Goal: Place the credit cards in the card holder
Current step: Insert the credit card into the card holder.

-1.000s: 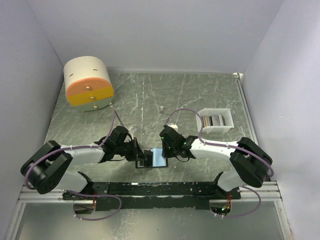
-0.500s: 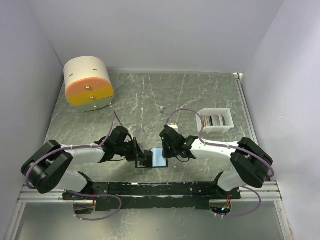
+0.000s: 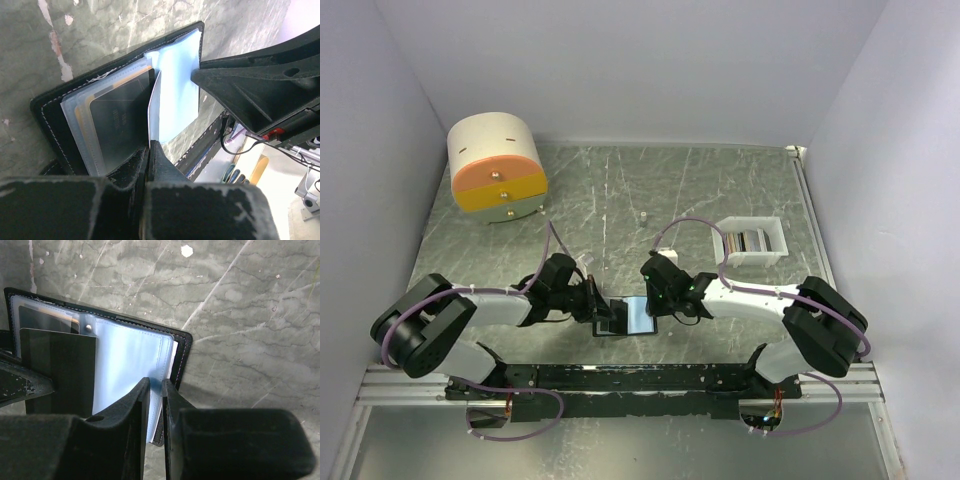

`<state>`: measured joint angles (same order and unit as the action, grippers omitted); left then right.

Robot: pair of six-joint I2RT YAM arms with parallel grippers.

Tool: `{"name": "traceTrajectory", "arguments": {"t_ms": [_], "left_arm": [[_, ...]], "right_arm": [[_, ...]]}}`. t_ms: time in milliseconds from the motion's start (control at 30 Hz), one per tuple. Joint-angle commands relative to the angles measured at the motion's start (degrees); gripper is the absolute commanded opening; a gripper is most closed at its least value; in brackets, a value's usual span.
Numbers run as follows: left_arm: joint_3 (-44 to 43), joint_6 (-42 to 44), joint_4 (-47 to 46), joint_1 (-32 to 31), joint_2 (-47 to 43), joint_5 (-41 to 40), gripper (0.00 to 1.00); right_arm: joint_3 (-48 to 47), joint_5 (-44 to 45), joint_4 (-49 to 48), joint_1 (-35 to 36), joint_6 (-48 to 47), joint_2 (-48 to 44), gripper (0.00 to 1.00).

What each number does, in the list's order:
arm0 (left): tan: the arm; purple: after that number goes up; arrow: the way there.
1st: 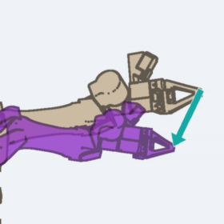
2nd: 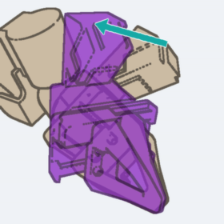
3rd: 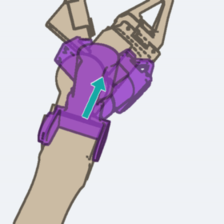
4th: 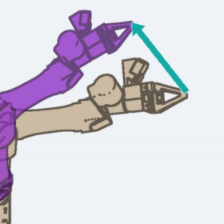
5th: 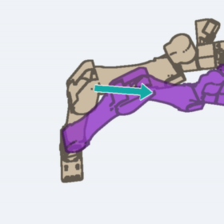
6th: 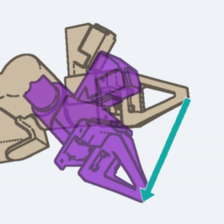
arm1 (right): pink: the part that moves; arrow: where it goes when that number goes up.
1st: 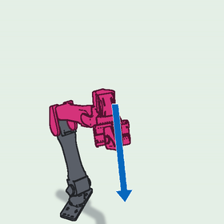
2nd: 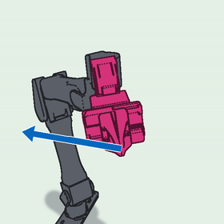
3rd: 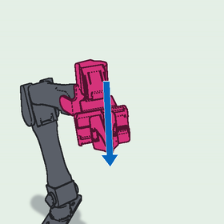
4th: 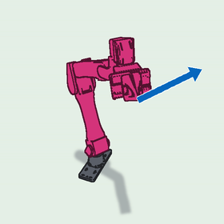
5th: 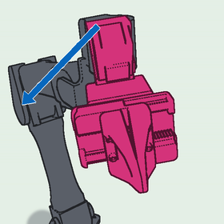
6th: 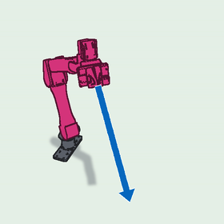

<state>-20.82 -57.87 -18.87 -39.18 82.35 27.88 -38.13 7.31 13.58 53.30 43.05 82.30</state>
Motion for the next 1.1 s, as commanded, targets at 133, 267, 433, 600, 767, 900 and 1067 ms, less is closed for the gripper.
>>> {"name": "traceTrajectory", "arguments": {"t_ms": [133,267,433,600,767,900,1067], "left_arm": [[0.48,4.07,-2.93,0.26,0.89,-0.10,0.07],[0.52,4.17,-2.92,0.39,0.66,-0.61,0.07],[1.65,3.34,-4.74,0.64,0.71,-1.14,0.07],[1.29,4.84,-6.31,0.75,1.85,-0.45,0.07],[0.63,6.73,-4.65,0.78,2.18,-2.15,0.07],[0.35,8.37,-4.04,0.77,1.93,-3.19,0.07],[-0.63,10.61,-2.11,0.81,1.96,-4.70,0.07]], "right_arm": [[1.33,0.31,1.62,0.43,0.37,-0.43,0.15],[1.01,0.21,1.77,0.40,0.22,-0.17,0.15],[1.07,-0.01,2.33,0.44,0.47,-0.54,0.15],[2.54,-1.00,1.52,0.43,1.63,-2.28,0.17],[2.27,-0.73,2.64,0.40,1.52,-2.63,0.22],[2.69,-0.76,2.35,0.40,1.34,-2.77,0.21],[3.02,-0.90,1.80,0.45,1.34,-2.41,0.19]]}}
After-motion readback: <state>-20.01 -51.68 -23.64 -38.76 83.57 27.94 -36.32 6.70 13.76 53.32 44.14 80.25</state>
